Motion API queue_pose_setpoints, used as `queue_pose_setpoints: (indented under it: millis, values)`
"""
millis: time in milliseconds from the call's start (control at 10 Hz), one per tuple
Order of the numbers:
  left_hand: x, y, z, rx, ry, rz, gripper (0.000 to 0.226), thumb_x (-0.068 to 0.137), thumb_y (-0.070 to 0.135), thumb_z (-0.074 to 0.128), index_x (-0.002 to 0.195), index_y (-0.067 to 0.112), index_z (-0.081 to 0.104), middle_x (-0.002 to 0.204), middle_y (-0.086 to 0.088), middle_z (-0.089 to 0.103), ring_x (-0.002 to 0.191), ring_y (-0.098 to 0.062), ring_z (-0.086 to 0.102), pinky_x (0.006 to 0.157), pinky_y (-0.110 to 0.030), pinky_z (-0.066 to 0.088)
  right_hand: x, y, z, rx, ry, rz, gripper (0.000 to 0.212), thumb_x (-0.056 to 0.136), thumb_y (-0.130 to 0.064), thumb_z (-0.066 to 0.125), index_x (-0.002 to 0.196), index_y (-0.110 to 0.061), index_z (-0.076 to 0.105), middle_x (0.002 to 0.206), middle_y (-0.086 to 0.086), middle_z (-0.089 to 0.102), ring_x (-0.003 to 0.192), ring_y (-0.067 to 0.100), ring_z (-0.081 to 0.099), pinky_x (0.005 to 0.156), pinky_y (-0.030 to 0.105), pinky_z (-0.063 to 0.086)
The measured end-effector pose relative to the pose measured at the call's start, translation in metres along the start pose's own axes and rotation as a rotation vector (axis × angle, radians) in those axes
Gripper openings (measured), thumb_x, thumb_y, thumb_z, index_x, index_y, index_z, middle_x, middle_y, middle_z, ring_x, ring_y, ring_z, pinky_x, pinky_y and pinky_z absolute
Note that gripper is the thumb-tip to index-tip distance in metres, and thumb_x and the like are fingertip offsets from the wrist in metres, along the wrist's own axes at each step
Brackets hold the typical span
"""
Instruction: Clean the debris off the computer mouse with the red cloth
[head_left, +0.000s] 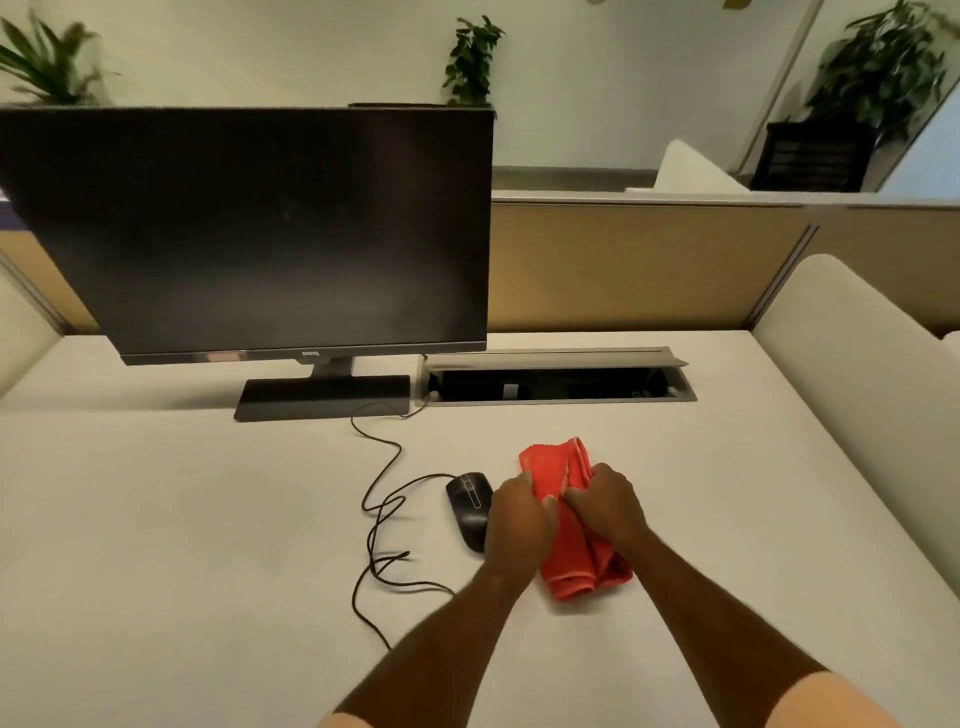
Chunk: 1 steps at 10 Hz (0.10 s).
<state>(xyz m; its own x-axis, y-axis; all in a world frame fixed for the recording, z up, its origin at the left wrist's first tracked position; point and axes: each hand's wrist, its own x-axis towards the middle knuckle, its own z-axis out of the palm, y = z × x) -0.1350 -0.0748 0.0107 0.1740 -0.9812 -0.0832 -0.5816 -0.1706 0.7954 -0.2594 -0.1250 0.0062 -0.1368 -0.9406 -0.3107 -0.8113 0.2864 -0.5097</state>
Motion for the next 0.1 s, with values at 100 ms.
queue_pose_setpoints:
  millis: [100]
  values:
    - [-0.015,-0.0098,-0.0155,-0.032,0.038,0.082,0.043,0.093,0.02,0.056,0.134,0.008,0.053,0.125,-0.007,0.062,0.119,-0.02,0.055,0.093,-0.016,0.032,-0.0124,-0.0128,-0.0073,-0.214,0.161,-0.013,0.044,0.092,-0.041,0.051,0.119,-0.006,0.053,0.118,0.014,0.057,0.106,0.032,0.057,0.081,0.038,0.046]
